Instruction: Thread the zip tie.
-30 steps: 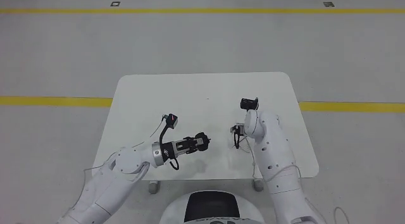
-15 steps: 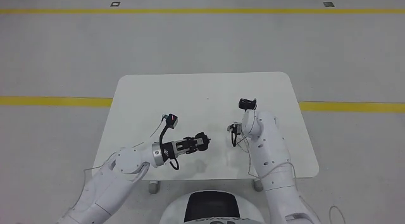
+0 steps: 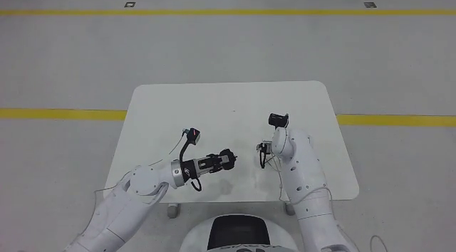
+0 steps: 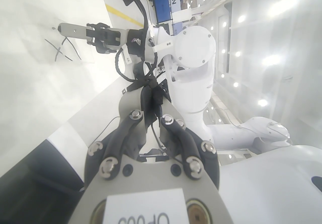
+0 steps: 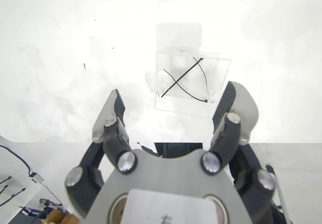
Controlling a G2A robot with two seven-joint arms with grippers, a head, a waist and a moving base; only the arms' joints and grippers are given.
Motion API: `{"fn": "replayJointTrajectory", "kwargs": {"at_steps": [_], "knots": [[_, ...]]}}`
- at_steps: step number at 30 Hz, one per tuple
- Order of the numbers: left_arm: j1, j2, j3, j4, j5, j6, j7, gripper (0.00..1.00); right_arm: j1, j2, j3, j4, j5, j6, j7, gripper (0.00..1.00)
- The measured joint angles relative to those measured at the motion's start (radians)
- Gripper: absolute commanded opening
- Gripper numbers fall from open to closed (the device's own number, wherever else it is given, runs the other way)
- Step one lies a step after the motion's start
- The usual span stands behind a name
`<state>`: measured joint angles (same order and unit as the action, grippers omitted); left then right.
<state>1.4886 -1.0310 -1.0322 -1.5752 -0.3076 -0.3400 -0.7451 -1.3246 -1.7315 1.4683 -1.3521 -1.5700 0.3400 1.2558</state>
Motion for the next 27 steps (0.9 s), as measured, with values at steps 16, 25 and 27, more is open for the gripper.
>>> {"fn": "replayJointTrajectory", "kwargs": {"at_steps": [16,25,27], "knots": [[0.0,0.0,0.0,0.0,0.0,0.0,0.0,0.0,0.006,0.003,0.003,0.024,0.0,0.0,0.016,0.21],[0.0,0.0,0.0,0.0,0.0,0.0,0.0,0.0,0.052,0.005,0.018,0.135,0.0,0.0,-0.009,0.16],[0.0,0.0,0.0,0.0,0.0,0.0,0.0,0.0,0.065,0.004,0.022,0.162,0.0,0.0,-0.015,0.18]]}}
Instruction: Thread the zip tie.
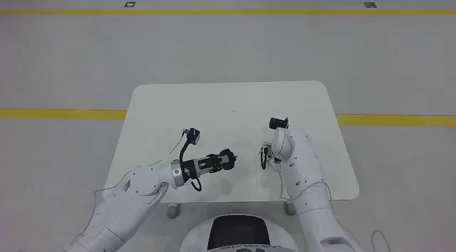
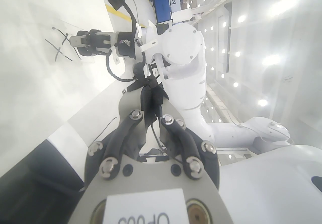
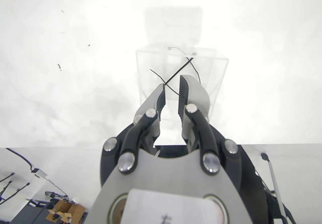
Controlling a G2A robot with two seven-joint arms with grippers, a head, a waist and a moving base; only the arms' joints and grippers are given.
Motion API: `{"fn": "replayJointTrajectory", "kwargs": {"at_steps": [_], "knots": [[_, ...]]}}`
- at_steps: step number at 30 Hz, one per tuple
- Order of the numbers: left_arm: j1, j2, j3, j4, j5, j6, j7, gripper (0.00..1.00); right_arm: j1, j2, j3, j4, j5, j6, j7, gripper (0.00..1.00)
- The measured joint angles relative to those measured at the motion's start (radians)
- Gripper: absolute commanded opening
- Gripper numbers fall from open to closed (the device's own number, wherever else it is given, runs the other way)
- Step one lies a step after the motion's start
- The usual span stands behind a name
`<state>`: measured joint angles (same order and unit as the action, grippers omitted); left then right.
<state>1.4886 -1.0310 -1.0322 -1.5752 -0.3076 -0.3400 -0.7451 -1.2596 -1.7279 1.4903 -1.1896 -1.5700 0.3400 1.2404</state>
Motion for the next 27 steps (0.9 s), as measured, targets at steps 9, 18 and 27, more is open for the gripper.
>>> {"fn": "replayJointTrajectory", "kwargs": {"at_steps": [9,18,27], "knots": [[0.0,0.0,0.0,0.0,0.0,0.0,0.0,0.0,0.049,-0.007,0.015,0.106,0.0,0.0,-0.032,0.19],[0.0,0.0,0.0,0.0,0.0,0.0,0.0,0.0,0.086,-0.014,0.022,0.186,0.0,0.0,-0.06,0.18],[0.0,0.0,0.0,0.0,0.0,0.0,0.0,0.0,0.107,-0.014,0.024,0.229,0.0,0.0,-0.079,0.18]]}}
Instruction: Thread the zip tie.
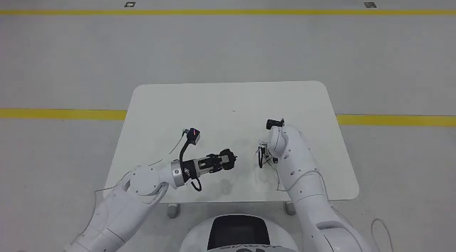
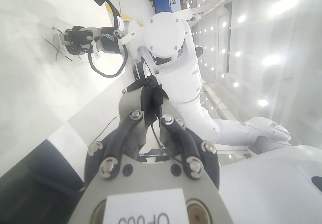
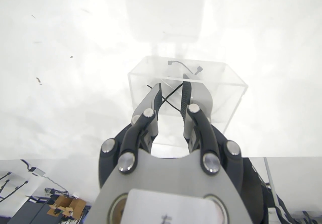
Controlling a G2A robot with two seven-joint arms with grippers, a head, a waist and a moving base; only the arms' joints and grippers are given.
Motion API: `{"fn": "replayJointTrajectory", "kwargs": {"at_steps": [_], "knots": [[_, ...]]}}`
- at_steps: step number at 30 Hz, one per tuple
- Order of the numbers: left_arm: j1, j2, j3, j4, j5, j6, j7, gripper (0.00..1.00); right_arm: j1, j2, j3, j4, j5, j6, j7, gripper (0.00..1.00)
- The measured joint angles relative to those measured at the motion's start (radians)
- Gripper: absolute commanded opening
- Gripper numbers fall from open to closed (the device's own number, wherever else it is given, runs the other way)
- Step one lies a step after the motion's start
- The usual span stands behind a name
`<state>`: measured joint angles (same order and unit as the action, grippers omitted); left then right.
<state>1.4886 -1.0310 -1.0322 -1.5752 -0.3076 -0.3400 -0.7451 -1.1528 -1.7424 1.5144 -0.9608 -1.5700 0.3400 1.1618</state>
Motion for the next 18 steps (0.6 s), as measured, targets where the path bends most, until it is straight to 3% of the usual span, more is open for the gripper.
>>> {"fn": "replayJointTrajectory", "kwargs": {"at_steps": [4,8,18], "knots": [[0.0,0.0,0.0,0.0,0.0,0.0,0.0,0.0,0.007,0.0,-0.001,0.014,0.0,0.0,-0.006,0.16],[0.0,0.0,0.0,0.0,0.0,0.0,0.0,0.0,0.012,0.001,-0.002,0.023,0.0,0.0,-0.01,0.0],[0.0,0.0,0.0,0.0,0.0,0.0,0.0,0.0,0.004,0.005,-0.009,0.003,0.0,0.0,-0.016,0.0]]}}
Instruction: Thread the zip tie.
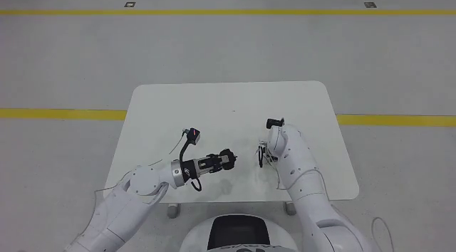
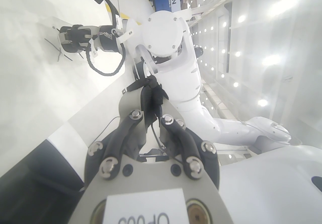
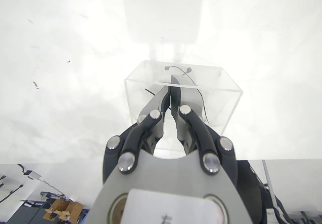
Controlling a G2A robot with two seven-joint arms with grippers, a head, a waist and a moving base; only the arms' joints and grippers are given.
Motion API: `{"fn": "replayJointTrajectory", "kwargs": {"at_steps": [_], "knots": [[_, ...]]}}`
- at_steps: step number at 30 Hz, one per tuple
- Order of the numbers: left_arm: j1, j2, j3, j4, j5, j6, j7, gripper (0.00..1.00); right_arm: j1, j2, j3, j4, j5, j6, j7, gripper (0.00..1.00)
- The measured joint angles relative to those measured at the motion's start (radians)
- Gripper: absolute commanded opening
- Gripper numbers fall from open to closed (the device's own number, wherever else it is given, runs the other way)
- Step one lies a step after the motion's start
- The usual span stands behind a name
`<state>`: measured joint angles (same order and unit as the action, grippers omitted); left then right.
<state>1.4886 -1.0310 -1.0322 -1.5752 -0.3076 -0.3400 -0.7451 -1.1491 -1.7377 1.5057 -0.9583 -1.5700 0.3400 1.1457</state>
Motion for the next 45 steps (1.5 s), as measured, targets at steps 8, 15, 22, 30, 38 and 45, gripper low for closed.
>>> {"fn": "replayJointTrajectory", "kwargs": {"at_steps": [8,15,22,30,38,45], "knots": [[0.0,0.0,0.0,0.0,0.0,0.0,0.0,0.0,-0.065,0.009,-0.028,-0.123,0.0,0.0,0.019,0.0],[0.0,0.0,0.0,0.0,0.0,0.0,0.0,0.0,-0.11,0.018,-0.034,-0.216,0.0,0.0,0.034,0.0],[0.0,0.0,0.0,0.0,0.0,0.0,0.0,0.0,-0.219,0.019,-0.033,-0.429,0.0,0.0,0.038,0.0],[0.0,0.0,0.0,0.0,0.0,0.0,0.0,0.0,-0.403,0.031,0.01,-0.753,0.137,-0.113,-0.013,0.0],[0.0,0.0,0.0,0.0,0.0,0.0,0.0,0.0,-0.465,0.061,0.145,-0.81,0.462,-0.45,-0.113,0.0],[0.0,0.0,0.0,0.0,0.0,0.0,0.0,0.0,-0.465,0.062,0.148,-0.808,0.469,-0.462,-0.112,0.0]]}}
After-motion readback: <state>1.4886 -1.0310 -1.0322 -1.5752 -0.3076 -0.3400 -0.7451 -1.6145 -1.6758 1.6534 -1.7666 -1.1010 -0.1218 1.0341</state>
